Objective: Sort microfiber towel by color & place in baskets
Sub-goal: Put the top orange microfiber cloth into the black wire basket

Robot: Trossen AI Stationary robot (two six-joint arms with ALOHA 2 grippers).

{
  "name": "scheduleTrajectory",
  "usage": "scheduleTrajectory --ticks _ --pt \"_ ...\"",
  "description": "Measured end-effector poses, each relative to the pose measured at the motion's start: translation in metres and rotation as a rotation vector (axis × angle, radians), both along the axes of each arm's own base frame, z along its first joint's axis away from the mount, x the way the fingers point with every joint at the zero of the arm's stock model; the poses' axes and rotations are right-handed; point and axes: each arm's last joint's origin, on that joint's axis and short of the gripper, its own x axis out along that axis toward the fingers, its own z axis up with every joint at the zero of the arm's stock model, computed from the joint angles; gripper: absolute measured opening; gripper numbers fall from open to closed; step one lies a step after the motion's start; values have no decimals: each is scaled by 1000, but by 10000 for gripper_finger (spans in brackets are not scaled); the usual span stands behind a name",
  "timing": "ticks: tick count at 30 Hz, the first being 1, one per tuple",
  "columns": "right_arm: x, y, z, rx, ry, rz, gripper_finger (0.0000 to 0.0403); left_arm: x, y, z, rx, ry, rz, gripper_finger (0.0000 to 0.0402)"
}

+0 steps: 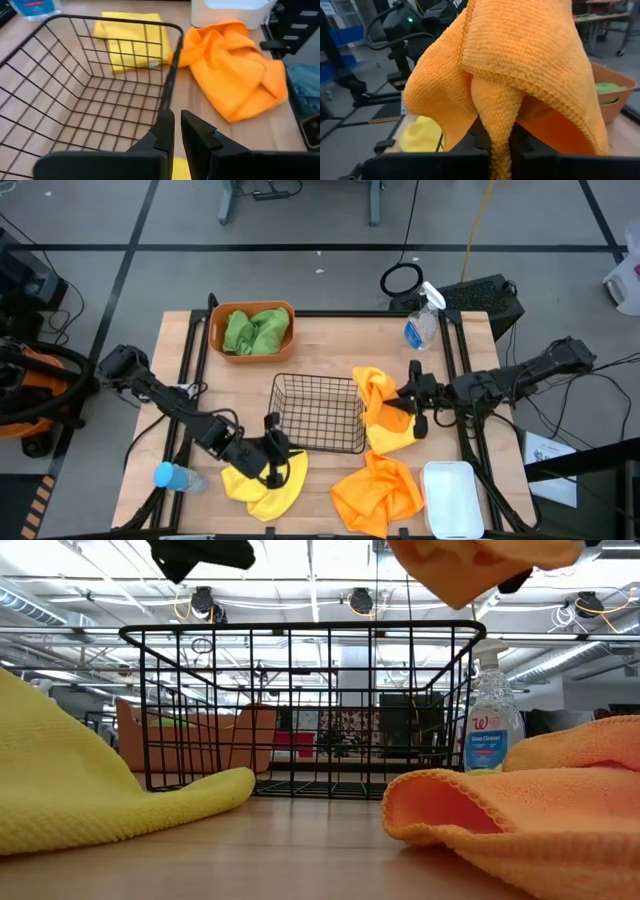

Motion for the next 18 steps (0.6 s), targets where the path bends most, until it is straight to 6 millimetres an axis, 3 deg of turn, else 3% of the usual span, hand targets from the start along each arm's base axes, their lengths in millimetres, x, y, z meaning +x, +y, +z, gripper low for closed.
scheduleTrajectory --ticks 5,14,18 --pt "4 13 4 -35 1 -23 6 -2 -10 -10 83 3 30 57" --pt "19 37 -5 -43 2 43 7 14 -7 -46 210 68 111 202" --pt "21 45 -10 -52 11 15 8 16 -4 -47 229 59 135 224"
